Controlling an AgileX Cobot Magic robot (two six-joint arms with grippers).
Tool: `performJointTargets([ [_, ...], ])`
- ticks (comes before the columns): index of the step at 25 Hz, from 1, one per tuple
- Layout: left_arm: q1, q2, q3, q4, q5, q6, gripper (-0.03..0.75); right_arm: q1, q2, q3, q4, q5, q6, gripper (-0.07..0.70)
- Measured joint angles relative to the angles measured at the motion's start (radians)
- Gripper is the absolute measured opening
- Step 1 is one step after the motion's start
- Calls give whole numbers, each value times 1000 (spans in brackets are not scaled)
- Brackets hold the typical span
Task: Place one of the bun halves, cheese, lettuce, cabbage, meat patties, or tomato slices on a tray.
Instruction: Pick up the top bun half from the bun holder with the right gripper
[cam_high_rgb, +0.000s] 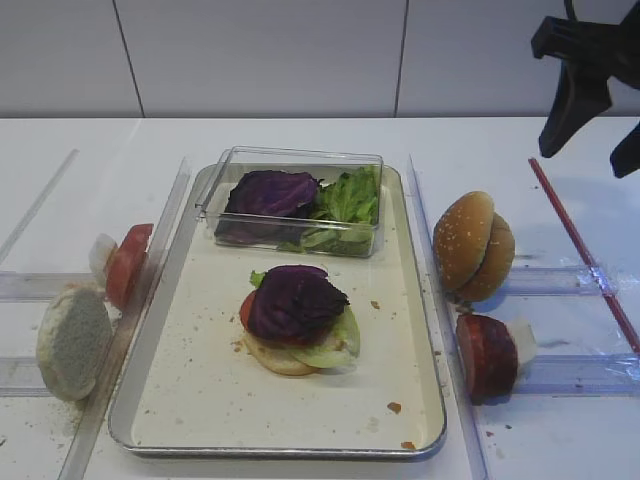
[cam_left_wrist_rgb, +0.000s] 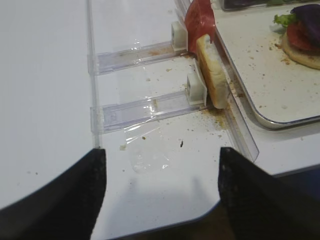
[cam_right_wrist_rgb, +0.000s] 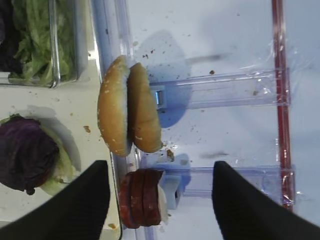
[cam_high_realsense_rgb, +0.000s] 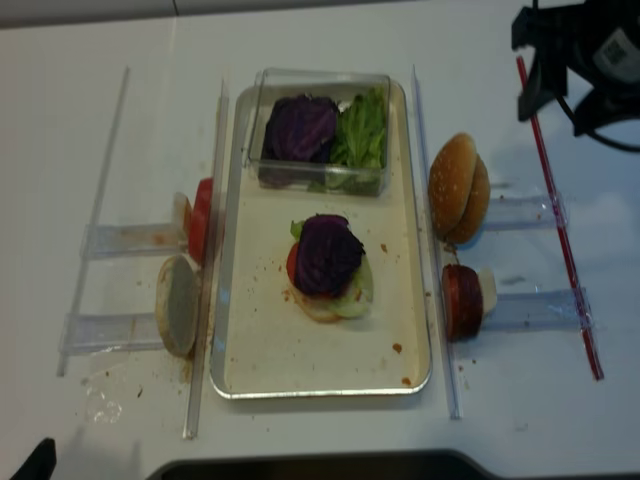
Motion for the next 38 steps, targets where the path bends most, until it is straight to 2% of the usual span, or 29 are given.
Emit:
performJointTargets([
  [5, 0, 0, 0, 0, 0, 0, 439, 12, 45, 0, 40, -7, 0, 453],
  [11, 0, 0, 0, 0, 0, 0, 439, 117, 82, -3, 40, -75, 13, 453],
  [14, 0, 0, 0, 0, 0, 0, 439, 141, 122, -16, 40, -83, 24, 453],
  [28, 0, 0, 0, 0, 0, 0, 438, 141, 224, -39, 40, -99, 28, 453],
  [38, 0, 0, 0, 0, 0, 0, 439, 141, 232, -42, 69, -153, 29, 453],
])
